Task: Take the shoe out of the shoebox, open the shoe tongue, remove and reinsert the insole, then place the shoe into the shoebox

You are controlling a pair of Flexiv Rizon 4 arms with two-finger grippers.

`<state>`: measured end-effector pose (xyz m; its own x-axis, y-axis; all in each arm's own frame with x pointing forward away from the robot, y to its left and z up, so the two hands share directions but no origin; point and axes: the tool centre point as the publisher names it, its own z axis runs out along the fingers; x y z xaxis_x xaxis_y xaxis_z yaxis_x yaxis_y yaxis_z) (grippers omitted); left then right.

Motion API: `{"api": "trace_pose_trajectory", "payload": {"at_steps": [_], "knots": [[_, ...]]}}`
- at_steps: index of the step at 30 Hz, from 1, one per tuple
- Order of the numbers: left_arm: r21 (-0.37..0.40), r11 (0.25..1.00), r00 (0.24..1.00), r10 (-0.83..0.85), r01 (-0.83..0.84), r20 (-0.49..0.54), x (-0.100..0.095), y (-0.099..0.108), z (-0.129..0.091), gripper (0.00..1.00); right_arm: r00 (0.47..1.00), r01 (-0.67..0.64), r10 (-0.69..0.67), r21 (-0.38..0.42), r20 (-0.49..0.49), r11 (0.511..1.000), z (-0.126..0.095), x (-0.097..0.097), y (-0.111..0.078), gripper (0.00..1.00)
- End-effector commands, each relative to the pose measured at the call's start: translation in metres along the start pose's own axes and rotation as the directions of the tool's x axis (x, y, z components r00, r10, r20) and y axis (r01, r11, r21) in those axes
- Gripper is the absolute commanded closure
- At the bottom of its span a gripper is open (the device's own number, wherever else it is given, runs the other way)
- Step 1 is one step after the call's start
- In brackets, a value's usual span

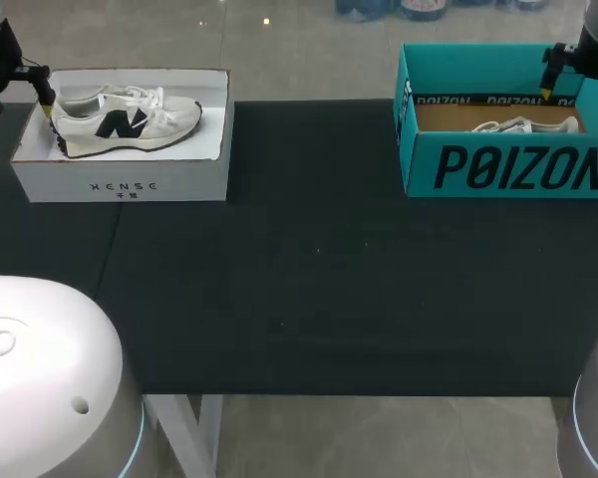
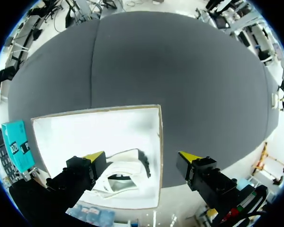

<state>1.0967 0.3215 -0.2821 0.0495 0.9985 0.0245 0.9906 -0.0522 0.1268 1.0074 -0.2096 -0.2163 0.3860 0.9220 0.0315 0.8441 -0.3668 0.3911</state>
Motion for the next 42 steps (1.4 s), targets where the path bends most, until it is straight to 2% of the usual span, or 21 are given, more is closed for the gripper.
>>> {"api": "trace_pose_trajectory", "payload": {"at_steps": [1,10,19,30,42], "knots": [[0.069,0.998,1.0,-0.009,0.008,0.014,0.003,0.042,0.022,0.0,1.0,-0.001,0.001,-0.001,0.001,1.0,0.001,0.0,0.0,0.0],[0.08,0.996,0.999,-0.031,0.029,0.029,0.004,0.071,0.034,0.0,1.0,-0.001,0.001,-0.001,0.001,1.0,0.001,0.0,0.0,0.0],[0.094,0.995,0.999,-0.026,0.023,0.033,-0.002,0.087,0.045,0.0,1.0,-0.001,0.001,-0.001,0.001,1.0,0.001,0.0,0.0,0.0],[0.127,0.99,0.997,-0.065,0.059,0.041,0.0,0.091,0.058,0.0,1.0,-0.001,0.001,-0.001,0.001,1.0,0.001,0.0,0.0,0.0],[0.143,0.988,0.998,-0.059,0.054,0.031,-0.007,0.091,0.068,0.0,1.0,-0.001,0.001,-0.001,0.001,1.0,0.001,0.0,0.0,0.0]]}}
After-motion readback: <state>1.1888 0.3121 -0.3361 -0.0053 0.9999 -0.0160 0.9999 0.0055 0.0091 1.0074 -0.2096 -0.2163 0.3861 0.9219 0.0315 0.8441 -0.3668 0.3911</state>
